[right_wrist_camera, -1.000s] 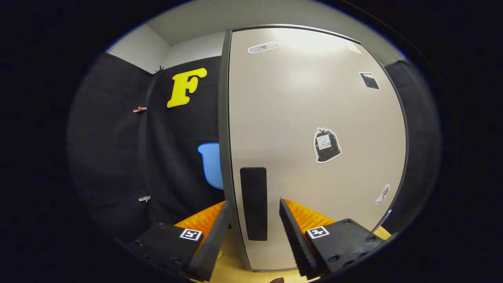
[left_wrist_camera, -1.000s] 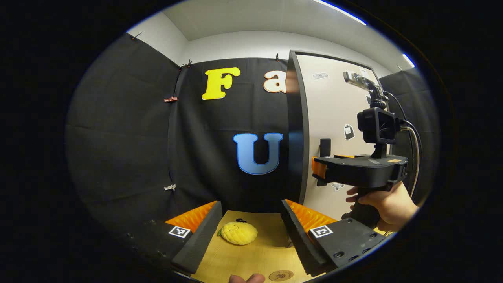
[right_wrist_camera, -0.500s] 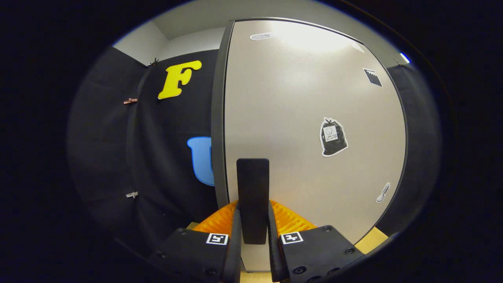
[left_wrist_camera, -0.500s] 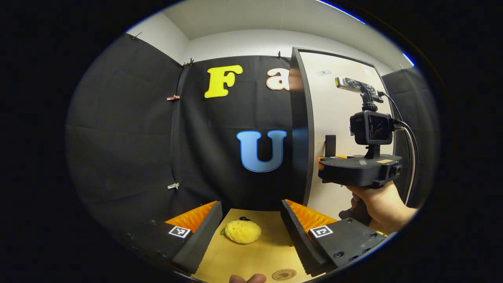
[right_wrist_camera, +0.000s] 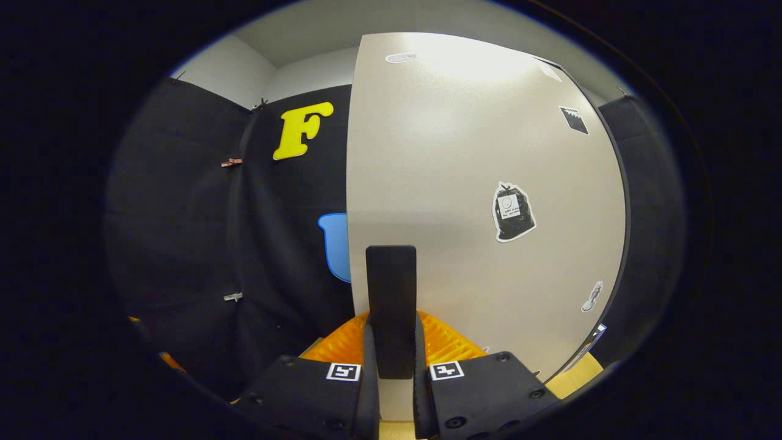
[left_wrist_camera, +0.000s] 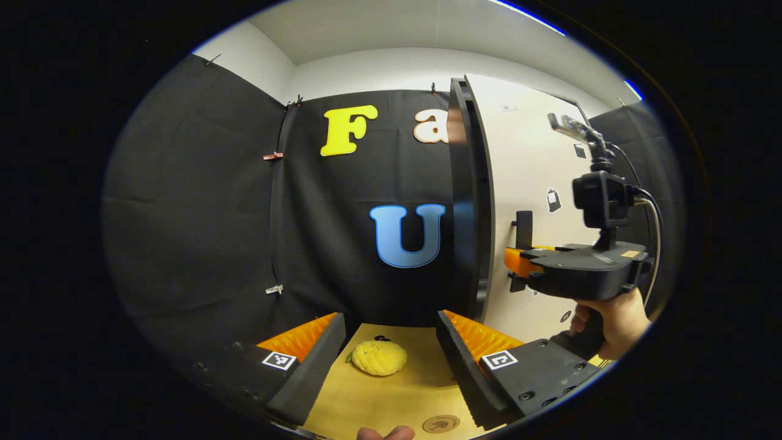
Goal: Open the cabinet door with the right hand, grasp the bottle in the cabinet with the left hand and place it on the coaster, then close the cabinet door with the right hand.
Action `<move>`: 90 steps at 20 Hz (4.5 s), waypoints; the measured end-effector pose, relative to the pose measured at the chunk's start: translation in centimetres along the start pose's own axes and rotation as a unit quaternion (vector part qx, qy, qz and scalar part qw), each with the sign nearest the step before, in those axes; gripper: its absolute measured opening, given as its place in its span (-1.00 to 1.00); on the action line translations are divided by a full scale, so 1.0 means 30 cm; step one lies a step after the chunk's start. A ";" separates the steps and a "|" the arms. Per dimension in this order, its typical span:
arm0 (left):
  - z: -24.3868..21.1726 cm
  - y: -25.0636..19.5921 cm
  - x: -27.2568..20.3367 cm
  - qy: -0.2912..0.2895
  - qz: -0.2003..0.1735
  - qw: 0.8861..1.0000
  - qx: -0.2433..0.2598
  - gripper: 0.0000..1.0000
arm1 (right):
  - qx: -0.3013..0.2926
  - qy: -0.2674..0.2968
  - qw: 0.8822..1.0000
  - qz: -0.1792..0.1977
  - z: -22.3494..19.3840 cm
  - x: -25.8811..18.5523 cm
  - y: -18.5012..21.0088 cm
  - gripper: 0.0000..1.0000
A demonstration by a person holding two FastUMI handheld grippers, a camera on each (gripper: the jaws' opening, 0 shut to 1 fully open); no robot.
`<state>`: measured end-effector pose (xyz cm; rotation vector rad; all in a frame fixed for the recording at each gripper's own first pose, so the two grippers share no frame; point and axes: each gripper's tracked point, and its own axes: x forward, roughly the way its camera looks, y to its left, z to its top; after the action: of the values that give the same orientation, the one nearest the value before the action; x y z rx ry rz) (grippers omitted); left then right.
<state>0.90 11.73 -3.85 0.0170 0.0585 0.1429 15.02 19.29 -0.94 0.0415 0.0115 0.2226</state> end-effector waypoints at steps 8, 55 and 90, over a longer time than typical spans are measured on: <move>0.033 -0.089 -0.090 -0.015 -0.014 1.000 -0.004 0.89 | 0.009 0.010 0.999 0.045 0.016 -0.173 -0.018 -0.48; 0.112 -0.584 -0.110 -0.033 -0.139 0.990 0.006 0.89 | 0.010 -0.019 0.994 -0.107 0.115 -0.483 -0.309 -0.53; 0.082 -1.242 0.584 -0.024 -0.229 0.973 -0.026 0.89 | 0.048 -0.066 0.995 -0.057 0.127 -0.365 0.009 0.96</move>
<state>23.63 -22.66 -3.17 -0.0453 0.0091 -0.3175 4.33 16.97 2.94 0.1507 -0.1079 0.1050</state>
